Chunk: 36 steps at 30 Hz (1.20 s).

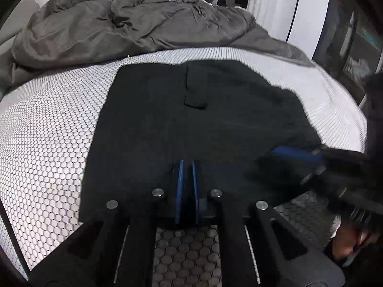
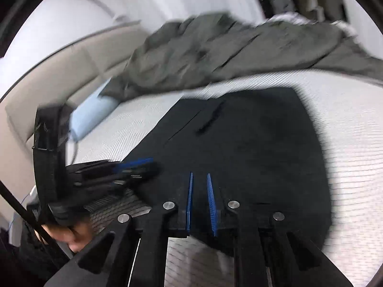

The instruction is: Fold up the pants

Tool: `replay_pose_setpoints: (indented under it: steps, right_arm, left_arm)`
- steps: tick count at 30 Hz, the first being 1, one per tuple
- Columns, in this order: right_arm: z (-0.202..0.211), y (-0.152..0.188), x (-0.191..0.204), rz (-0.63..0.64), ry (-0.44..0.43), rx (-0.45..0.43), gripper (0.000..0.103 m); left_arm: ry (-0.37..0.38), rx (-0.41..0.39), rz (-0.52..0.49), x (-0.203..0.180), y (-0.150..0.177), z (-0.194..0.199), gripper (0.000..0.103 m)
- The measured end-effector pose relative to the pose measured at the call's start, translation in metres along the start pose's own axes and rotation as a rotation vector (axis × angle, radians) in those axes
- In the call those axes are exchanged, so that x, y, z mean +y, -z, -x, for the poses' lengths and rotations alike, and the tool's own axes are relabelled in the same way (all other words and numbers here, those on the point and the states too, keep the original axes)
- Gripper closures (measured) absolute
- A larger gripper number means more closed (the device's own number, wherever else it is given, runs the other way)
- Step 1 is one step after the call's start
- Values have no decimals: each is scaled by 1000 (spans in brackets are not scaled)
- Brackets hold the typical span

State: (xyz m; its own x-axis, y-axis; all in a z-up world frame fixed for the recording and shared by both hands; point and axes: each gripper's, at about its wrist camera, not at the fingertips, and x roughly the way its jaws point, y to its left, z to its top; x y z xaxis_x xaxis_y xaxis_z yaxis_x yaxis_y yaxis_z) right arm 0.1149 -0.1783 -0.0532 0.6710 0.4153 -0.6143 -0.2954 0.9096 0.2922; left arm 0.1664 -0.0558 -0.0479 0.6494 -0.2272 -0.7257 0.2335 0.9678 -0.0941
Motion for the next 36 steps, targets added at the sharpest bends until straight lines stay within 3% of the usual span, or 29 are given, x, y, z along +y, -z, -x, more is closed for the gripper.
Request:
replay_pose_setpoints:
  steps: [2,3,5,7,9,11,13,14,16,17,18,21,24,28,29,30,31,33,36]
  right_arm:
    - [-26,4,9,14,33,81,91]
    - [-33,6,10,50,115,106,94]
    - [-24,7,0,60,201,83,94]
    - [-11,8,-15,24,250,64,95]
    - [0,14,-29,-31,185,56,96]
    - [6,19,-33,-57,136,45,95]
    - [13,17,-26,-19,124,45,87]
    - [19,15,-25,-14,102,40,78]
    - [37,5,-36,-44,114,4,58]
    - [47,4,-42,-61,131,-14,37]
    - [55,2,-48,-88,163,-34,25]
    - [70,5,-80,-179,178,-33,24]
    - [66,14,-106,-287,134,12,24]
    - [55,14,-127,-394,6,46,24]
    - [50,9,-128,-411,-38,49,24]
    - [45,6,-130,-420,-58,52,25]
    - [42,3,-130,-414,-39,58,26]
    - [32,-1,-124,-354,68,80,52]
    - [25,-3,-114,-330,109,70,65]
  left_arm:
    - [10,-1,-14,7,1,1,98]
    - [26,1,-6,13,0,2,99]
    - [72,2,37,27,6,8,102]
    - [-17,-17,91,46,8,16,102]
    - [-51,-20,147,57,12,21,102]
    - [-28,-10,198,75,10,23,102]
    - [-32,-11,214,83,9,23,100]
    - [-15,-1,231,88,9,23,98]
    - [69,6,309,103,11,22,83]
    - [123,5,360,110,13,22,79]
    - [163,3,395,116,14,22,70]
    - [208,6,413,117,9,14,51]
    - [94,27,416,117,5,5,33]
    - [155,62,506,132,8,-13,36]
    - [184,74,507,131,6,-15,43]
    - [226,87,514,129,3,-20,65]
    - [242,99,526,127,2,-21,66]
    - [211,92,504,120,-3,-23,67]
    - [181,79,487,115,-3,-23,67]
